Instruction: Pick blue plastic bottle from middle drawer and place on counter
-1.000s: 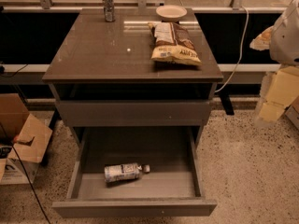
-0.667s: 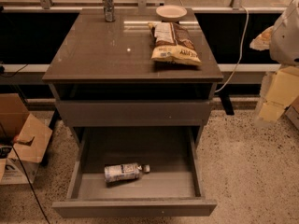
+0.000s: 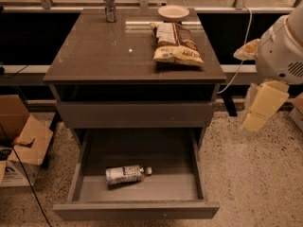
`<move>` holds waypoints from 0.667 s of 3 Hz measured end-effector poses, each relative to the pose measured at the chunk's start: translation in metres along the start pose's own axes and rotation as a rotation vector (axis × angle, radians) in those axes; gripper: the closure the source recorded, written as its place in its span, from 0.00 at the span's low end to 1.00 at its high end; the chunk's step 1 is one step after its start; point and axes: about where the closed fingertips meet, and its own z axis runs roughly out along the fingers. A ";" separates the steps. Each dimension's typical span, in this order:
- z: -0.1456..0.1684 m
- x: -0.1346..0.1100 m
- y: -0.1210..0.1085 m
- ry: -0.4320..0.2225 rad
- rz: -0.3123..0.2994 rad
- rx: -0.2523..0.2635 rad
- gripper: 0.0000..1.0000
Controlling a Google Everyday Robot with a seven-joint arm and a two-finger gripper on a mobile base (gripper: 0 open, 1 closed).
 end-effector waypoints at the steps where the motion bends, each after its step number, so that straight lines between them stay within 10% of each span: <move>1: 0.035 -0.013 0.007 -0.059 -0.012 -0.033 0.00; 2: 0.062 -0.016 0.011 -0.082 -0.005 -0.070 0.00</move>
Offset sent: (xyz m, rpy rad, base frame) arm 0.0153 0.0459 -0.0862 0.1237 0.0918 0.0565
